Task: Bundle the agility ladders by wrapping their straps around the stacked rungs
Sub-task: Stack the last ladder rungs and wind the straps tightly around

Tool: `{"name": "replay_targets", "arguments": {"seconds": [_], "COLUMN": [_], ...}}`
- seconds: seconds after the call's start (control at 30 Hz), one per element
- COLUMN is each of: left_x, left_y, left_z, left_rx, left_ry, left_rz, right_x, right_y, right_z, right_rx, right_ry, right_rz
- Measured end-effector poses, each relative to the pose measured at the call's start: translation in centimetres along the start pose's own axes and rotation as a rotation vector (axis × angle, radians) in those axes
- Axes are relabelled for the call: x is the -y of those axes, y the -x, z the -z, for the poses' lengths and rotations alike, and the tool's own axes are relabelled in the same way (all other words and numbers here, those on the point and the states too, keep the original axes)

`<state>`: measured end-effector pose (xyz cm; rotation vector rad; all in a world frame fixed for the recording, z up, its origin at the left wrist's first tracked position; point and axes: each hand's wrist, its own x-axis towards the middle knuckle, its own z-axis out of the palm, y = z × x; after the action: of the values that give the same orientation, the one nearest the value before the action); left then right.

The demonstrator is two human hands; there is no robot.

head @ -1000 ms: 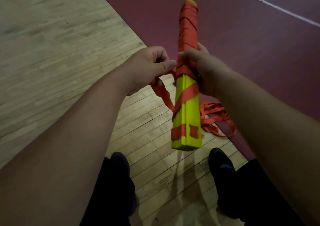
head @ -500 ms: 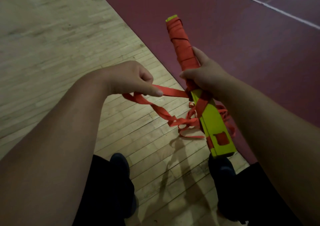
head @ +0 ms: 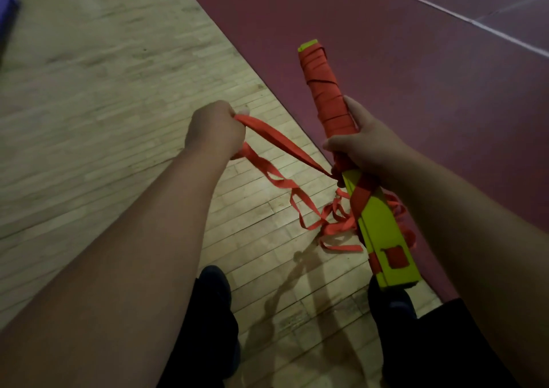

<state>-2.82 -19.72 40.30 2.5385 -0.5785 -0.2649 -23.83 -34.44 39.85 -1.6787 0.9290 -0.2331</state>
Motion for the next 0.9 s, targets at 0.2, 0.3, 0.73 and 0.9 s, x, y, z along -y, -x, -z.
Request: {"name": "replay_targets", "arguments": {"seconds": [0.2,0.3,0.73,0.9], "left_x": [-2.5,-3.4,2.6,1.2], "left_y": [0.3,-0.2,-2.6,0.9], "left_z": [0.1,0.9,1.8,0.6], "left_rx": [0.3,0.242,0.096,0.75], "left_ry": [1.242,1.507,-0.259,-0.356], "left_rz": [0.407,0.275,-0.092,-0.323], "right_x": [0.8,1.3,0.5,1.3], "right_y": [-0.5,-1.1,-1.2,-0.4], "right_z": [-1.3,-1.8,-2.2,-2.6], "right_rx": [0.04,0.05,0.024,0.042], "right_ry": [-0.242,-0.356,-0.236,-0.286], "right_rz": [-0.019,-0.016,0.021,0.053]}}
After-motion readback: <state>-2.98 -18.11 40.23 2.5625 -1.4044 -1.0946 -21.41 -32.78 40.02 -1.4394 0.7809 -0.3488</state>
